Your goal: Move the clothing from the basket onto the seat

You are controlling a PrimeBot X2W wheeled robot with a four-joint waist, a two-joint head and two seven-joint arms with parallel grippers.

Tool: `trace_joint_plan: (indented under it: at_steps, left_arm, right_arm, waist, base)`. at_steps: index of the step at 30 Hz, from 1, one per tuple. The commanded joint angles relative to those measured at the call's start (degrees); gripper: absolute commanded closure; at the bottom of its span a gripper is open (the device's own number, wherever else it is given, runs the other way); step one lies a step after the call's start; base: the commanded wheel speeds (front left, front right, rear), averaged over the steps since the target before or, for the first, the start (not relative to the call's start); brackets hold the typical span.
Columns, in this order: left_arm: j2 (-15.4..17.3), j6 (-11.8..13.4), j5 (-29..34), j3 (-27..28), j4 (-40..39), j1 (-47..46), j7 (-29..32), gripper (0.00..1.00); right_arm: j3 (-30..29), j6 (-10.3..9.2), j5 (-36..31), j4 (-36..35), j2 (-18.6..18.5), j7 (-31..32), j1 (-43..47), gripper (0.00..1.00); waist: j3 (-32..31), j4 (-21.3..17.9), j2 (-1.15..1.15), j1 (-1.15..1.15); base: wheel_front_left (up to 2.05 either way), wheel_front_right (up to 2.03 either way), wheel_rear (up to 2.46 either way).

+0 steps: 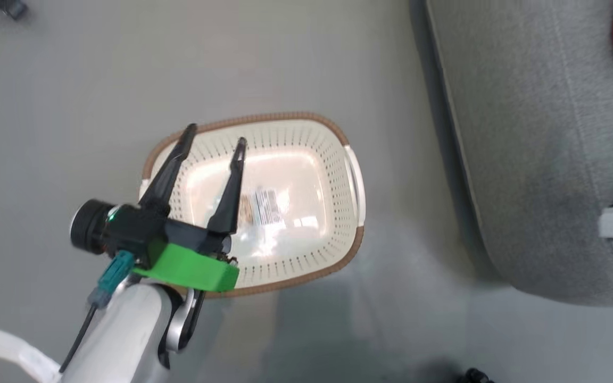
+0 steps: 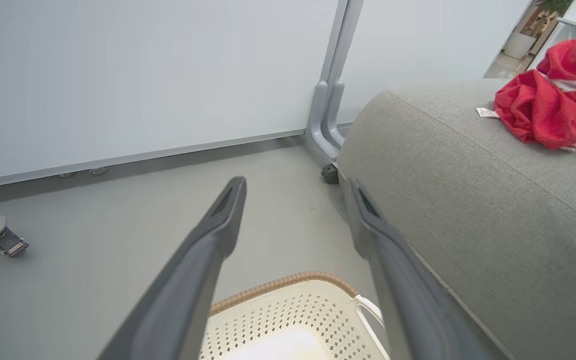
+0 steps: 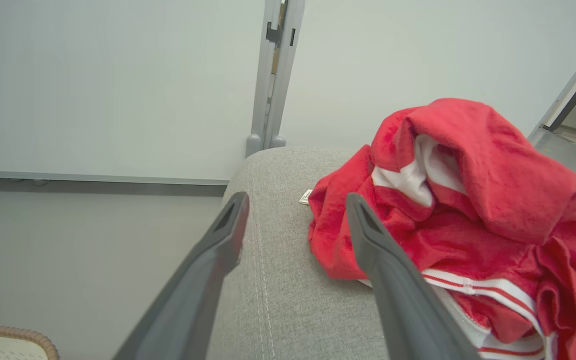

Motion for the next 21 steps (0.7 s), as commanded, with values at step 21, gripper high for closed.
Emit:
trace_joint_plan:
  at_steps: [21]
  left_arm:
    - [-12.7, -7.8, 11.8, 25.3, -3.8, 28.0, -0.1, 0.00]
  right_arm:
    - [21.6, -0.08, 0.6, 4.5, 4.2, 0.0, 15.1, 0.00]
  waist:
    - [-31.4, 7.3, 0.00, 0.00]
  base:
    - [0.00, 0.00, 0.00]
